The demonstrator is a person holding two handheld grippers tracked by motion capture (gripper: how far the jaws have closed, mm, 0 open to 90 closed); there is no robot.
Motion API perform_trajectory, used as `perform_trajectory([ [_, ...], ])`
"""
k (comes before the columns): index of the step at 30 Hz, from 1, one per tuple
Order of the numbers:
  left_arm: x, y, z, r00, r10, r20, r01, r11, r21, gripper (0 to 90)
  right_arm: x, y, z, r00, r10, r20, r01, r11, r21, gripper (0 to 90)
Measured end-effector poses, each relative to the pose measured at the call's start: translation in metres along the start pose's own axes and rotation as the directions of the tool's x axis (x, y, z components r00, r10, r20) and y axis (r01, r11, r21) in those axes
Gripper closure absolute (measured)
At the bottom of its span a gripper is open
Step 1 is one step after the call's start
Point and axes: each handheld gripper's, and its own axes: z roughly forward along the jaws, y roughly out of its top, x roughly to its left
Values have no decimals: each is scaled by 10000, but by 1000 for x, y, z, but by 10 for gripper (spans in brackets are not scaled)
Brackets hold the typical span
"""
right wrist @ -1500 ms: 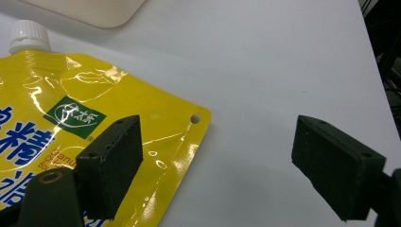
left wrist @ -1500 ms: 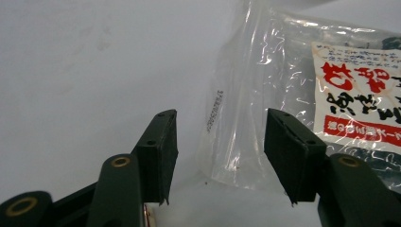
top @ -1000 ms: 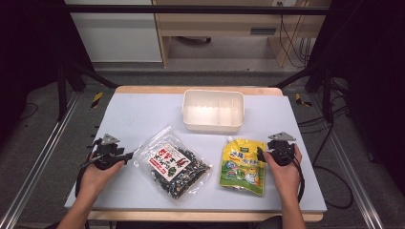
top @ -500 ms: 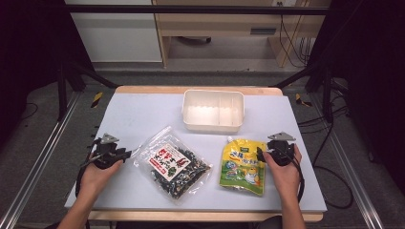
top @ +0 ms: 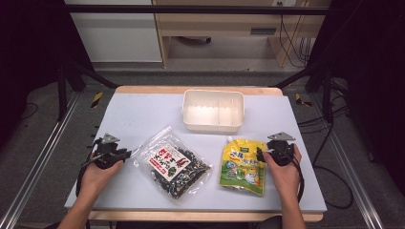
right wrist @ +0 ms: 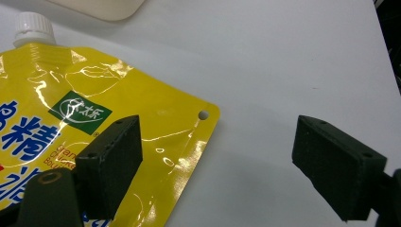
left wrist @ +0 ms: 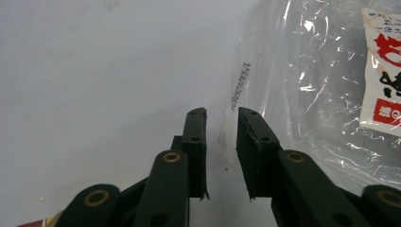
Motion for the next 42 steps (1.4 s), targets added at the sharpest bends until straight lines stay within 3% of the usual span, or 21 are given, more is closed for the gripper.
perform_trajectory([
  [22,-2,-1,4,9999,34,156,-39,9996,296,743,0,0,0,10000,69,1,-69,10000,-40,171],
  [33,-3,-1,5,9988,170,450,-191,9987,475,892,0,0,0,9999,110,3,-110,9999,-54,170],
  [42,-4,1,4,9983,328,473,-354,9978,558,899,0,1,-1,9999,113,9,-113,9999,-74,170],
])
